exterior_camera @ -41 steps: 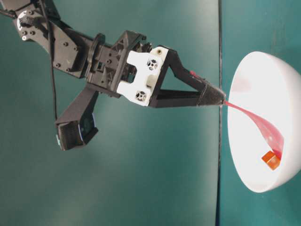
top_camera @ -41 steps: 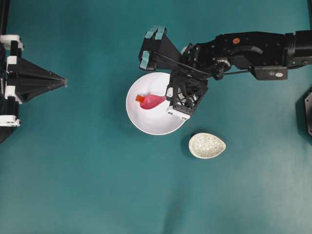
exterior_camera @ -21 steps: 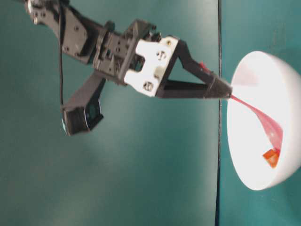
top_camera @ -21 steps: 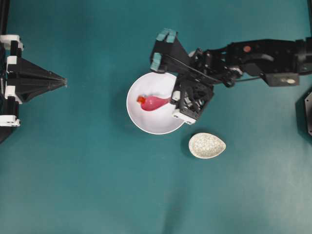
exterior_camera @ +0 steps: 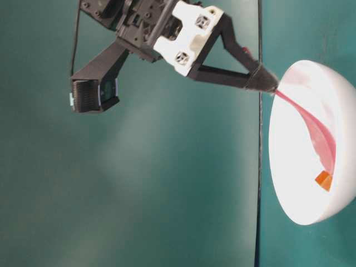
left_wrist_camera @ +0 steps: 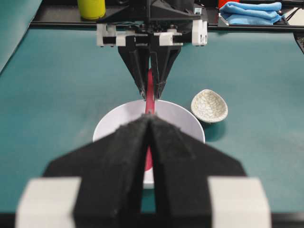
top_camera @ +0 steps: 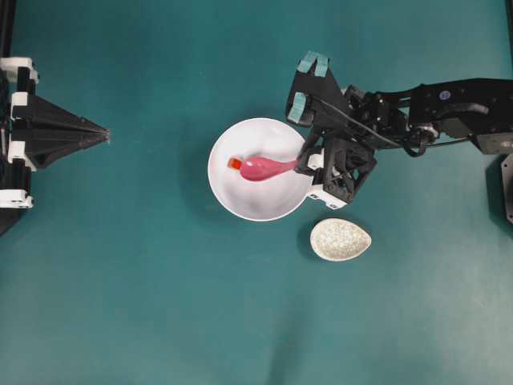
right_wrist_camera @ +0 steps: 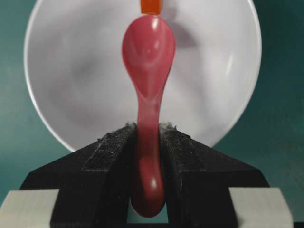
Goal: Grip the spoon and scoop the red block from the bowl with right arm.
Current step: 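Slide the spoon under the red cube along the bowl wall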
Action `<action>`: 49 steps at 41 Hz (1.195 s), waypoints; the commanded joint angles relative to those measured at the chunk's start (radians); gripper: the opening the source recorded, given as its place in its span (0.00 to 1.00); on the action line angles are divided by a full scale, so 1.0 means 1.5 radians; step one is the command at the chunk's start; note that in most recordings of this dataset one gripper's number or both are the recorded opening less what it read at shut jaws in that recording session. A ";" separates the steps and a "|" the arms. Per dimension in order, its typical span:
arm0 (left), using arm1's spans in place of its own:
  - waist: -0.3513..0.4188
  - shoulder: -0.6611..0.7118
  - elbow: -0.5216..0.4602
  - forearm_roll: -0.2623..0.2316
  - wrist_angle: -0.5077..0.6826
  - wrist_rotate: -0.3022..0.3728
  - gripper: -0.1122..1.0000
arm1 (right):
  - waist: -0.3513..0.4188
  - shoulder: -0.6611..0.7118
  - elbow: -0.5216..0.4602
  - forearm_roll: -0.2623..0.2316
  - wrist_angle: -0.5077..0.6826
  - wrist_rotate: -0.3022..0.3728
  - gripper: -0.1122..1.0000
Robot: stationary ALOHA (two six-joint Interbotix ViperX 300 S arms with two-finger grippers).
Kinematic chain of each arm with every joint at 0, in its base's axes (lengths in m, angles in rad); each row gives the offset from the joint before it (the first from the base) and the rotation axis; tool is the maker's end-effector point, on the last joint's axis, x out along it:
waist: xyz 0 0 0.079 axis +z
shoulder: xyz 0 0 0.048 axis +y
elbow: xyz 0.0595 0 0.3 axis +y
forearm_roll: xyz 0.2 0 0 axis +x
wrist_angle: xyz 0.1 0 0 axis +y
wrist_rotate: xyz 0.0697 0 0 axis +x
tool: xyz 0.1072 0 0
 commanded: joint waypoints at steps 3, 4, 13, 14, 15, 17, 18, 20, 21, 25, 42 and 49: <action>0.001 0.005 -0.014 0.001 -0.002 -0.001 0.10 | 0.003 -0.017 -0.004 0.000 -0.008 0.000 0.32; 0.001 0.005 -0.014 0.001 -0.002 -0.001 0.10 | 0.002 -0.018 -0.004 0.001 -0.008 0.001 0.32; 0.001 0.005 -0.014 0.001 -0.002 -0.001 0.10 | 0.003 -0.012 -0.008 0.001 -0.017 0.000 0.32; 0.001 0.005 -0.014 0.001 -0.002 -0.001 0.10 | 0.003 -0.010 -0.008 0.001 -0.020 0.001 0.32; 0.001 0.005 -0.014 0.000 -0.002 -0.001 0.10 | 0.002 -0.008 -0.009 0.001 -0.024 0.000 0.32; 0.001 0.005 -0.014 0.001 -0.002 -0.001 0.10 | 0.002 -0.004 -0.010 0.001 -0.029 0.001 0.32; 0.001 0.005 -0.014 0.001 -0.002 -0.001 0.10 | 0.002 -0.002 -0.011 0.001 -0.031 0.000 0.32; 0.001 0.005 -0.013 0.001 -0.002 -0.001 0.10 | 0.003 0.003 -0.012 0.001 -0.035 0.000 0.32; 0.001 0.005 -0.014 0.001 -0.002 -0.001 0.10 | 0.003 0.005 -0.013 0.001 -0.036 0.000 0.32; 0.001 0.005 -0.013 0.001 0.000 -0.001 0.10 | 0.003 0.015 -0.017 0.001 -0.040 0.000 0.32; 0.001 0.005 -0.013 0.001 0.002 -0.001 0.10 | 0.003 0.034 -0.020 -0.002 -0.099 -0.001 0.32; 0.001 0.005 -0.014 0.001 0.002 -0.001 0.10 | 0.002 0.034 -0.017 -0.002 -0.112 -0.001 0.32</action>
